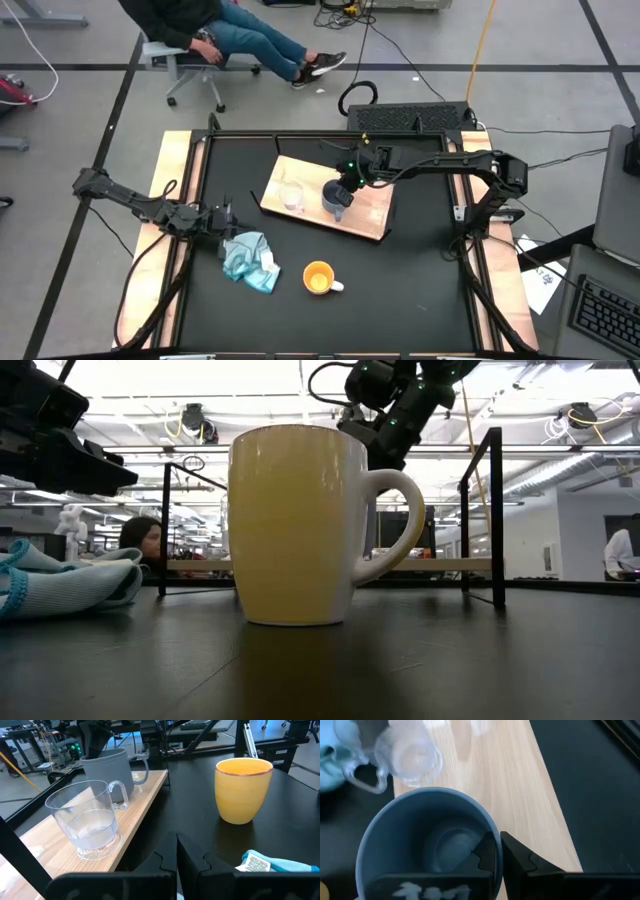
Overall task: Stack small to large cups/mugs on shelf
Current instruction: Put the gray mug on the shelf
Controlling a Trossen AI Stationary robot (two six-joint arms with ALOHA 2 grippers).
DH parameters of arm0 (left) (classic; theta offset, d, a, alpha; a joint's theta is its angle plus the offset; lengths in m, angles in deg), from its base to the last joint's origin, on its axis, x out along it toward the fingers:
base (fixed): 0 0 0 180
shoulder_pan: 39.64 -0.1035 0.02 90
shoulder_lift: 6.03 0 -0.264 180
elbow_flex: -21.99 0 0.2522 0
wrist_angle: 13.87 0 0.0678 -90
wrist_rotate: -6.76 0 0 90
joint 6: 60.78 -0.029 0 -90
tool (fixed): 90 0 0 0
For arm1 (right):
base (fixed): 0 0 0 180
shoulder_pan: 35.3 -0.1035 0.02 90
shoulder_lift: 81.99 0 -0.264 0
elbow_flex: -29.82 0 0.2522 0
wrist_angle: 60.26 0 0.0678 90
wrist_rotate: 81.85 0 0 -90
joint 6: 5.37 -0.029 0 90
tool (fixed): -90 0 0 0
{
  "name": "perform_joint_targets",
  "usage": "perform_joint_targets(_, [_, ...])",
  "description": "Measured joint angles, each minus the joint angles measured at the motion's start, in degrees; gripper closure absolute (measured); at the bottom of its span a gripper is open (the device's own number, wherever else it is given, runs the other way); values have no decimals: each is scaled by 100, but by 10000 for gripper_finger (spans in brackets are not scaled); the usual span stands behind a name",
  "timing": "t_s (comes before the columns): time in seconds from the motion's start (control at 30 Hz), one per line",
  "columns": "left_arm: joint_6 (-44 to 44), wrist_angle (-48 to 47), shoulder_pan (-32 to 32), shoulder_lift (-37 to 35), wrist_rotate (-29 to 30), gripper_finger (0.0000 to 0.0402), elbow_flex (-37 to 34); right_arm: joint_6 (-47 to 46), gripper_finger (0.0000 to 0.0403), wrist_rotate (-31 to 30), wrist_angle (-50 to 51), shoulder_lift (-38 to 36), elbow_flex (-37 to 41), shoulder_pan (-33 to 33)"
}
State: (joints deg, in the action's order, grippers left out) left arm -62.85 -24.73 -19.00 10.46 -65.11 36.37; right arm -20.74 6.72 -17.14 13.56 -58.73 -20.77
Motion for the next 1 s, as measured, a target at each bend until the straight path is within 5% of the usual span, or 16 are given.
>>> perform_joint_targets(1.0, [52,-2,1,-1,-2,398,0,-350,399,17,-116,260,-17,-190])
